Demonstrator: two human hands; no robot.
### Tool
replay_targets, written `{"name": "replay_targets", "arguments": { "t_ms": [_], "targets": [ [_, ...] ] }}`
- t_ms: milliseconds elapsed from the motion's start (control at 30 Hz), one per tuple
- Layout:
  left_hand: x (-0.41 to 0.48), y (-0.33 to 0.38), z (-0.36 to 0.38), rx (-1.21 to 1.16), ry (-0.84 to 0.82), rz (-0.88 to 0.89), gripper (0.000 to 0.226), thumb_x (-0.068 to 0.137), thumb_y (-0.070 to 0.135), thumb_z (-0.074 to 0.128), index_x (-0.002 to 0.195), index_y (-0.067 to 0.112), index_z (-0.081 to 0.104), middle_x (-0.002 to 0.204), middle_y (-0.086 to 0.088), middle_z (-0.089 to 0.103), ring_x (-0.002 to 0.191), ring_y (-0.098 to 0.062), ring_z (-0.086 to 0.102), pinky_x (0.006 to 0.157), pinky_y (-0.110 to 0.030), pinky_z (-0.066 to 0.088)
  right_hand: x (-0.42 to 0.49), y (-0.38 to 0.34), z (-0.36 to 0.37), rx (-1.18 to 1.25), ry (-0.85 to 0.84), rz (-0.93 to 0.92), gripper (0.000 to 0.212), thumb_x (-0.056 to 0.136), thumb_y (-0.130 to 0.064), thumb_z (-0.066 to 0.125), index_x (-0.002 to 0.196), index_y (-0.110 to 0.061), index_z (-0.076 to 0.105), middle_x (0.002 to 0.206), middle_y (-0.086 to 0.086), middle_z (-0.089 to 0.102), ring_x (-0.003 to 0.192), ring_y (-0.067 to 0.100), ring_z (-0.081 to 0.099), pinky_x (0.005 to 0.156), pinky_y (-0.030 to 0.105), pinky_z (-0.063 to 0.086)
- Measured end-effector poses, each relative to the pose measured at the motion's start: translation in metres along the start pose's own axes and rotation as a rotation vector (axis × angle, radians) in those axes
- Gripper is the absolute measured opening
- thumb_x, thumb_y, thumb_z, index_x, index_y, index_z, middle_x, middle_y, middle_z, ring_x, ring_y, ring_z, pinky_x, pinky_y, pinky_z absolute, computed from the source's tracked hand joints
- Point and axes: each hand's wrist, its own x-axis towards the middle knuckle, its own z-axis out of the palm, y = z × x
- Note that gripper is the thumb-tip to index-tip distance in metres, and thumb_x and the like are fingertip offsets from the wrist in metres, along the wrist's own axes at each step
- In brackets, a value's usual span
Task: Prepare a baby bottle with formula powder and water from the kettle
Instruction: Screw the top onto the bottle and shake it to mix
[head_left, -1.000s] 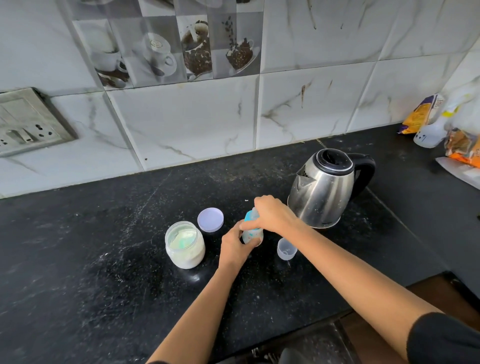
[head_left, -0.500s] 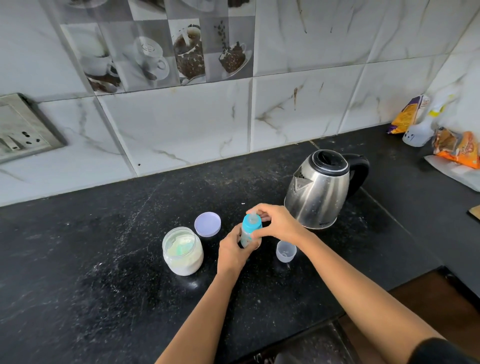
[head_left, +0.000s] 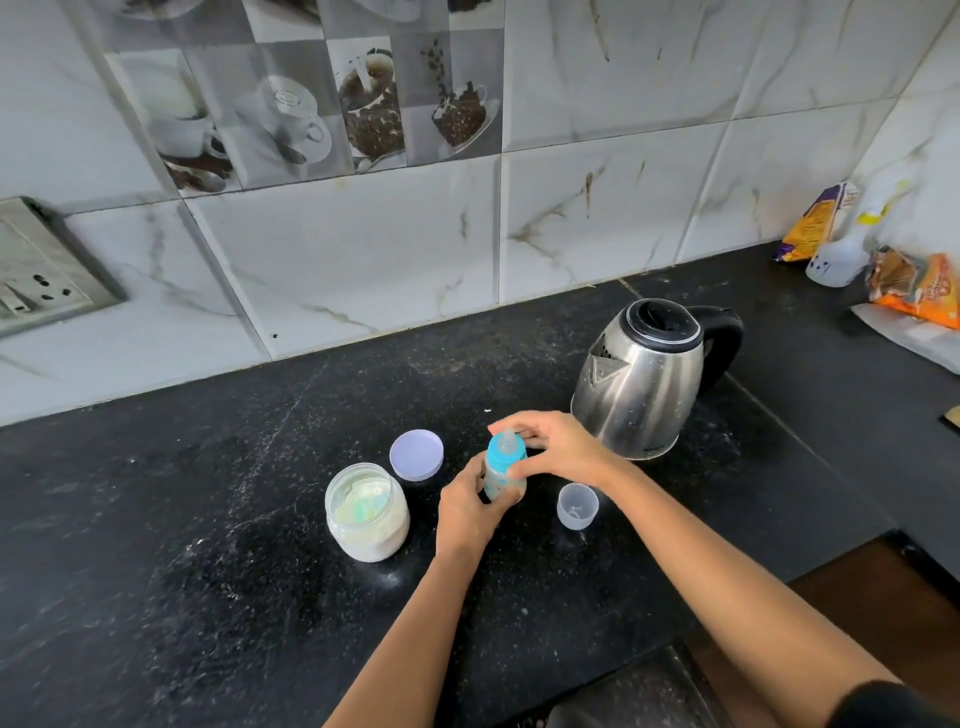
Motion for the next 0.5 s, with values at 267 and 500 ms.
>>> {"name": "replay_targets", "arguments": {
  "t_ms": [267,500],
  "targets": [
    [0.001,0.001,-0.003,0.043,-0.018,0.014,0.062,0.075,0.030,0.078,0.131,0.032,0.051,0.120,0.015,0.063,0.111,-0.003,0.058,0.100,-0.032,0.047,0.005,-0.008,-0.015,-0.066,-0.228,-0.036,0.063,0.079,-0.016,0.074,0.134,-0.039,0.053,0.137,-0.017,0.047,0.127,-0.003,0.043,0.108,0.018,0.035],
    [-0.002,0.000,0.003,0.021,0.024,0.051,0.058,0.075,0.021,0.076,0.128,0.034,0.055,0.111,0.019,0.065,0.104,0.002,0.060,0.091,-0.021,0.047,0.010,0.000,0.005,-0.164,0.152,-0.077,0.038,0.064,-0.031,0.085,0.100,-0.026,0.072,0.089,-0.013,0.059,0.074,-0.004,0.055,0.069,0.016,0.047]
  ]
}}
